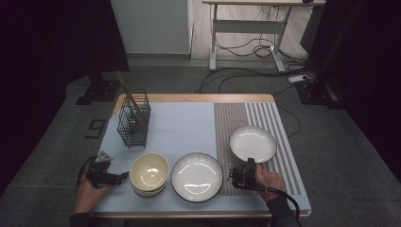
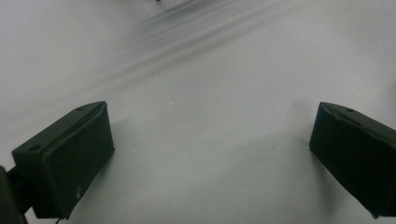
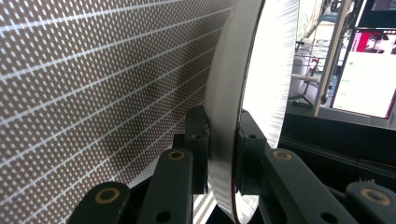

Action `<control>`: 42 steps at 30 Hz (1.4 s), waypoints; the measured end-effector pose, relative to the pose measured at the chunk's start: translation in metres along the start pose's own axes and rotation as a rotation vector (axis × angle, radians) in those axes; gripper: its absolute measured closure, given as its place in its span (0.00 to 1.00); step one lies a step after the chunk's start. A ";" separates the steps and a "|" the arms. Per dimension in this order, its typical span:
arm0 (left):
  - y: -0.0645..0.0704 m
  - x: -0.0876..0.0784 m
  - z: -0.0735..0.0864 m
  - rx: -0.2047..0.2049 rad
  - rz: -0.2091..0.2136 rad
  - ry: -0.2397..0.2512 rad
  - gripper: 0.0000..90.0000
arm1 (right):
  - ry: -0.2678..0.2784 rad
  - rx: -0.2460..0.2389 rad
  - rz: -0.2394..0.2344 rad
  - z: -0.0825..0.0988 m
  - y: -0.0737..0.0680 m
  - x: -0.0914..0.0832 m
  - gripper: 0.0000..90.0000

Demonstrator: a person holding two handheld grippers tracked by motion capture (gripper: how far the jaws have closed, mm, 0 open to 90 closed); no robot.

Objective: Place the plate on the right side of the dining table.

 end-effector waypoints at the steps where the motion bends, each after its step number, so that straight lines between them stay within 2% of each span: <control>1: 0.000 0.000 0.000 0.000 0.000 0.000 0.00 | -0.007 -0.003 -0.004 0.000 -0.001 0.001 0.87; 10: 0.000 0.000 0.000 0.000 0.000 0.000 0.00 | -0.016 -0.007 -0.029 0.002 -0.007 0.008 0.87; 18: 0.000 0.000 0.000 0.000 0.000 0.000 0.00 | -0.017 -0.013 -0.031 0.001 -0.010 0.009 0.87; 23: 0.000 0.000 0.000 0.000 0.000 0.000 0.00 | -0.026 -0.009 -0.050 0.002 -0.012 0.009 0.87; 27: 0.000 0.000 0.000 0.000 0.000 0.000 0.00 | -0.034 -0.040 -0.061 0.003 -0.017 0.010 0.87; 34: 0.000 0.000 0.000 0.000 0.000 0.000 0.00 | -0.037 -0.031 -0.054 0.003 -0.016 0.011 0.77; 38: 0.000 0.000 0.000 0.000 0.000 0.000 0.00 | -0.030 -0.010 -0.041 0.003 -0.012 0.010 0.66; 40: 0.000 0.000 0.000 0.000 0.001 0.000 0.00 | -0.033 -0.002 -0.042 0.004 -0.011 0.009 0.65; 42: 0.000 0.000 0.000 0.000 0.000 0.000 0.00 | -0.043 0.022 -0.056 0.005 -0.010 0.007 0.57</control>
Point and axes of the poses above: each handheld gripper's, and its own axes: x roughly forward along the jaws, z roughly out of its underside, y roughly to its right, the point moved 10 cm from there along x, roughly forward along the jaws, and after that the axes turned 12 degrees about z, right-handed, at the moved point
